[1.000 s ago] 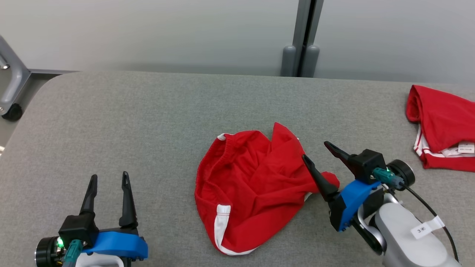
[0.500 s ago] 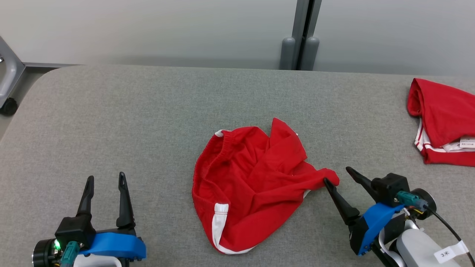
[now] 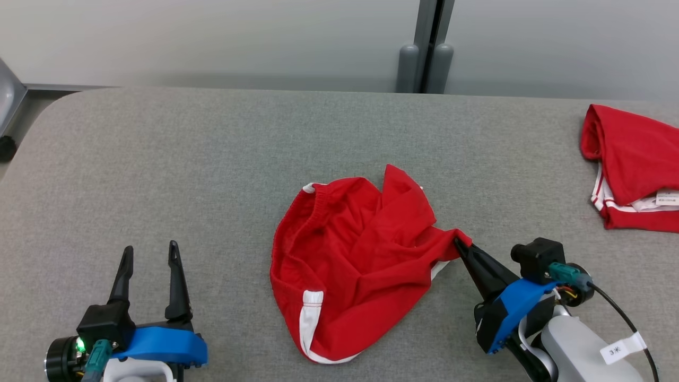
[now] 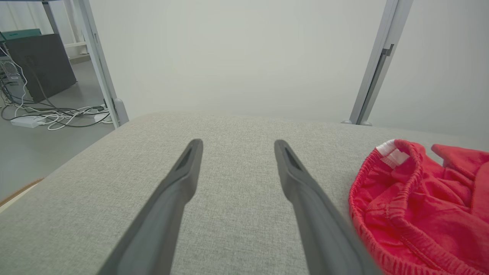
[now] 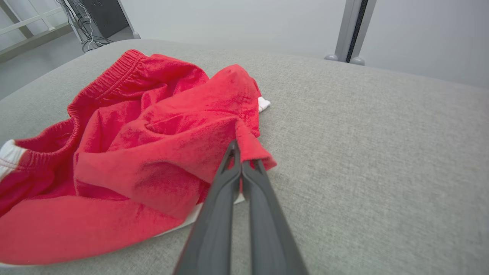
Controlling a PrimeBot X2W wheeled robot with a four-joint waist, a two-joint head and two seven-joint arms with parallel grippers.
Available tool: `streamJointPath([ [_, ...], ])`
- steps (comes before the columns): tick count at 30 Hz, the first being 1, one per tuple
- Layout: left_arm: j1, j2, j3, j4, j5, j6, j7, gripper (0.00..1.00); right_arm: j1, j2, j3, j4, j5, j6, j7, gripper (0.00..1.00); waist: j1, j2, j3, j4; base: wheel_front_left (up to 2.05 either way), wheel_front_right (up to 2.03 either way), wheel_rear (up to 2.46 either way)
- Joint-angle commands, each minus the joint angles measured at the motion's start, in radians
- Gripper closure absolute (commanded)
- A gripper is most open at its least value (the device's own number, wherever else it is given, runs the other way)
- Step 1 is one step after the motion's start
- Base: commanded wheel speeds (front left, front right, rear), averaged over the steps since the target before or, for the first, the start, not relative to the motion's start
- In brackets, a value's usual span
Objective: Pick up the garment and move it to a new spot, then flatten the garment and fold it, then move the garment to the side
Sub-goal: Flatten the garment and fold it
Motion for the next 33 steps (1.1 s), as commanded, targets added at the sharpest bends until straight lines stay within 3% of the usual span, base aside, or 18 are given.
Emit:
streamJointPath([
  [1,-0.008,0.001,0.005,0.005,-0.003,-0.002,-0.005,0.0,-0.003,-0.01,0.01,0.0,0.004,0.0,-0.027,1.0,-0.0001,0.0,-0.008,-0.008,0.0,0.0,0.0],
  [6,0.019,0.002,0.012,0.007,0.001,-0.006,-0.005,0.0,0.05,-0.03,-0.003,-0.056,0.025,0.0,-0.073,1.0,-0.0001,0.0,-0.04,-0.033,0.0,0.0,0.0],
  [11,0.039,0.001,0.015,0.006,0.0,-0.006,-0.005,0.0,0.164,-0.041,-0.049,-0.213,-0.003,0.0,-0.044,1.0,-0.0001,0.0,-0.067,-0.058,0.0,0.0,0.0],
  [18,0.05,-0.002,0.008,-0.003,-0.006,-0.003,-0.005,0.0,0.397,-0.031,-0.16,-0.563,-0.079,0.0,0.148,1.0,-0.0001,0.0,-0.075,-0.081,0.0,0.0,0.0],
  [19,0.051,-0.002,0.013,-0.009,-0.007,-0.002,-0.005,0.0,0.501,-0.002,-0.231,-0.744,-0.111,0.0,0.255,1.0,-0.0001,0.0,-0.066,-0.095,0.0,0.0,0.0],
  [20,0.051,-0.002,0.016,-0.012,-0.008,-0.002,-0.005,0.0,0.528,0.01,-0.26,-0.796,-0.122,0.0,0.289,1.0,-0.0001,0.0,-0.059,-0.101,0.0,0.0,0.0],
  [26,0.034,-0.003,0.003,-0.014,-0.011,0.0,-0.005,0.0,0.52,0.028,-0.295,-0.802,-0.146,0.0,0.306,1.0,-0.0001,0.0,-0.043,-0.093,0.0,0.0,0.0],
  [33,0.004,-0.004,-0.005,-0.002,-0.008,-0.006,-0.005,0.0,0.36,0.029,-0.271,-0.613,-0.152,0.0,0.229,1.0,-0.0001,0.0,-0.024,-0.067,0.0,0.0,0.0],
])
